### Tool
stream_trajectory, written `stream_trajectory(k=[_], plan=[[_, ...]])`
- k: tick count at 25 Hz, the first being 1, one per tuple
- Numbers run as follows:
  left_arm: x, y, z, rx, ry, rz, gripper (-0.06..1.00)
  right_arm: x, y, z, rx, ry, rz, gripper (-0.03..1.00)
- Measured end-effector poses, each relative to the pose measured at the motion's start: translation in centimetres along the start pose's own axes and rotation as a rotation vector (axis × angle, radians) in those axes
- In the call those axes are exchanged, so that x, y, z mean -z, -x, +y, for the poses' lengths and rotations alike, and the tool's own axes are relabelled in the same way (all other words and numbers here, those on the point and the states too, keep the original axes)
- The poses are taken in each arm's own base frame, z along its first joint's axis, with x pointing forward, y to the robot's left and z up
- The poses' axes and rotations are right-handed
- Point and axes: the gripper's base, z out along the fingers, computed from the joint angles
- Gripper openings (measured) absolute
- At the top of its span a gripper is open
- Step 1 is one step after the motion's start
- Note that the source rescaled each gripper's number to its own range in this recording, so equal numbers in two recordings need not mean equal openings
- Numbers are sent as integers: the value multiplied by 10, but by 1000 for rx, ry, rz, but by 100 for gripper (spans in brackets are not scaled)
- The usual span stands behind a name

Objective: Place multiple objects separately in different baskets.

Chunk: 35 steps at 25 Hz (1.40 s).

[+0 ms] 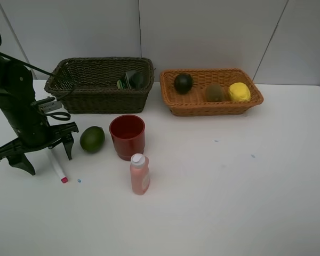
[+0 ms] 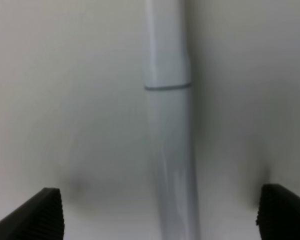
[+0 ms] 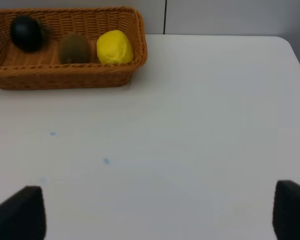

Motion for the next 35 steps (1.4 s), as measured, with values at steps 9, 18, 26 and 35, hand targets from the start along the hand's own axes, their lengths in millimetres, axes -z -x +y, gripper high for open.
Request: stream_trajectory(k=[9, 18, 26, 35], plan=[[0, 0, -1, 0, -5, -5, 100, 0, 0, 0, 0, 0, 0, 99], [0, 0, 0, 0, -2, -2, 96, 0, 0, 0, 0, 0, 0, 99], [0, 0, -1, 28, -6, 6, 18, 0, 0, 0, 0, 0, 0, 99], [0, -1, -1, 32, -6, 6, 19, 0, 0, 0, 0, 0, 0, 99]])
